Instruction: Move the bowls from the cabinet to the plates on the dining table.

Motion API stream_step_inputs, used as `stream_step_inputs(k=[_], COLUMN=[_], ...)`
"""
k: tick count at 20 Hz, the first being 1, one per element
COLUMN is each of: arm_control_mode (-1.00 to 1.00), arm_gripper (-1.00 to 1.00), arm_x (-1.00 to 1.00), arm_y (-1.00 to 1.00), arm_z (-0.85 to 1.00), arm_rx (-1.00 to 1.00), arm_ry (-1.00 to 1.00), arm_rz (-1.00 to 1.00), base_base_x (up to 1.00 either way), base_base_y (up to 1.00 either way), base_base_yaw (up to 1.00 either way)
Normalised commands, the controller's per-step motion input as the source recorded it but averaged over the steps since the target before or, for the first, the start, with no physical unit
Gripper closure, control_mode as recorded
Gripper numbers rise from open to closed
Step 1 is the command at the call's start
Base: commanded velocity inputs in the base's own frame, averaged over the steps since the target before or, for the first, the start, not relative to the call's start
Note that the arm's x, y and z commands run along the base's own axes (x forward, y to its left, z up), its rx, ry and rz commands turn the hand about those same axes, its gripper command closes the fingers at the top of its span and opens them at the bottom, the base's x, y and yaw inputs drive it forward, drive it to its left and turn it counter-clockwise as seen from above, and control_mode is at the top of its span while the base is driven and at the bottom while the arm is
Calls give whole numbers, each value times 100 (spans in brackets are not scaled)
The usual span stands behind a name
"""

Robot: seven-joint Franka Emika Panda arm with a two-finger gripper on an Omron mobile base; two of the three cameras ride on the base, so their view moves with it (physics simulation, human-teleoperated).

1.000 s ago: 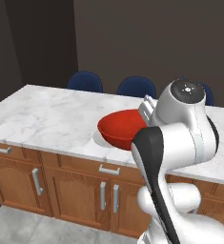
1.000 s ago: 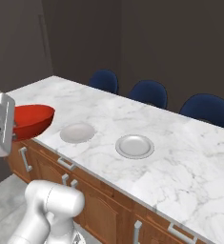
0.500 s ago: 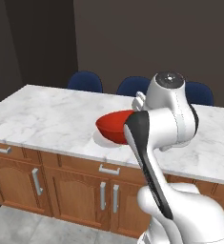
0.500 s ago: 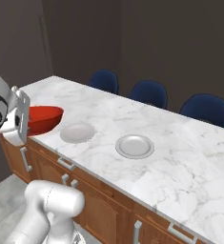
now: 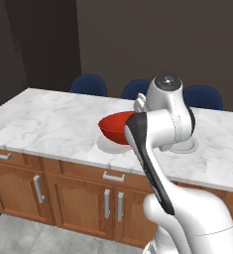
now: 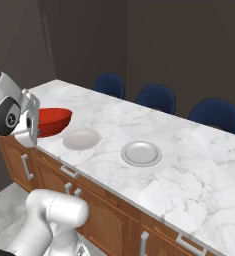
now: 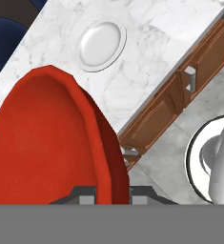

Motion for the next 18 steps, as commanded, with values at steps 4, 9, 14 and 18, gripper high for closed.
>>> stream_step_inputs(k=[4, 9, 14, 18], arm_control_mode=[-100, -100, -100, -100], arm_gripper=[100, 100, 100, 100], arm_x=[40, 46, 47, 43], arm_y=[-2, -3, -4, -2], arm_z=[-18, -11, -9, -14], arm_rx=[0, 0, 0, 0], arm_ry=[0, 6, 10, 7], arm_rz=[0, 0, 0, 0], base_base_x=[0, 0, 0, 0], base_base_y=[0, 0, 0, 0], base_base_yaw=[0, 0, 0, 0])
